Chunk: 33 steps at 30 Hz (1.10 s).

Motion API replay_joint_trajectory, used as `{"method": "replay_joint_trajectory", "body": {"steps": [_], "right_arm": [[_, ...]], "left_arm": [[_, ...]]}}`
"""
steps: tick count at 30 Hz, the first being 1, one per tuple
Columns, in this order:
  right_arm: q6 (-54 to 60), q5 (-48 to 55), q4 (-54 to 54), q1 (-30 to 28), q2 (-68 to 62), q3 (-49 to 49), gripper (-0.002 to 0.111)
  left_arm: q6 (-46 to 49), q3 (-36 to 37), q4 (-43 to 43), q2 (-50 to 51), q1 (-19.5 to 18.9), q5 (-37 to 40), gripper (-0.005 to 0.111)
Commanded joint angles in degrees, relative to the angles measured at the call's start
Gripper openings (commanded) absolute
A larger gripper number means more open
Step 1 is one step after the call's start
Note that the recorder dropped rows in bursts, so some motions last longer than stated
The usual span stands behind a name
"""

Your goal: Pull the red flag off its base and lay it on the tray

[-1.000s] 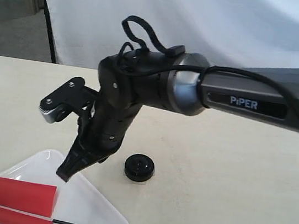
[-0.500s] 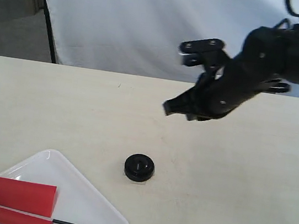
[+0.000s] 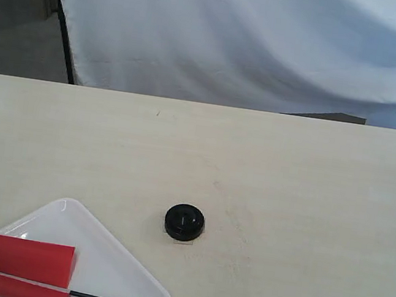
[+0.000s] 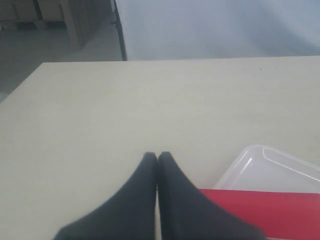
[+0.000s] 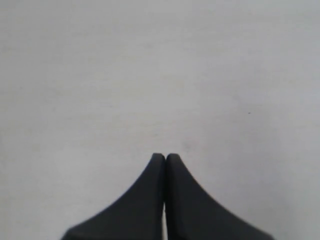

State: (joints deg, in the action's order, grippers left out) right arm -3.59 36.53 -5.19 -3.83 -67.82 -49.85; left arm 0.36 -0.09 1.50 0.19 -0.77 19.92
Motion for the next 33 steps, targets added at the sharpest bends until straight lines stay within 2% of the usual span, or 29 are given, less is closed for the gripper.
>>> {"method": "replay_joint_trajectory", "body": {"steps": [1, 7, 11, 22, 30, 33], "right_arm": [[-1.4, -8.0, -0.7, -1.3, 11.5, 6.2, 0.000], [-1.1, -30.8, -2.0, -1.3, 26.2, 20.9, 0.000], [-1.2, -40.3, -1.9, -1.3, 36.2, 27.9, 0.000], [-1.6, -42.1, -1.9, -1.0, 67.8, 33.2, 0.000], [-1.6, -44.2, -1.9, 2.4, 67.8, 33.7, 0.000], [-3.2, -41.2, -0.9, 2.7, 67.8, 33.7, 0.000]], "left_arm": [[-0.4, 0.1, 0.1, -0.2, 0.1, -0.3, 0.000], [-0.4, 0.1, 0.1, -0.2, 0.1, -0.3, 0.000], [-0.4, 0.1, 0.1, -0.2, 0.1, -0.3, 0.000], [-0.4, 0.1, 0.1, -0.2, 0.1, -0.3, 0.000], [-0.4, 0.1, 0.1, -0.2, 0.1, -0.3, 0.000], [-0.4, 0.1, 0.1, -0.2, 0.1, -0.3, 0.000]]}}
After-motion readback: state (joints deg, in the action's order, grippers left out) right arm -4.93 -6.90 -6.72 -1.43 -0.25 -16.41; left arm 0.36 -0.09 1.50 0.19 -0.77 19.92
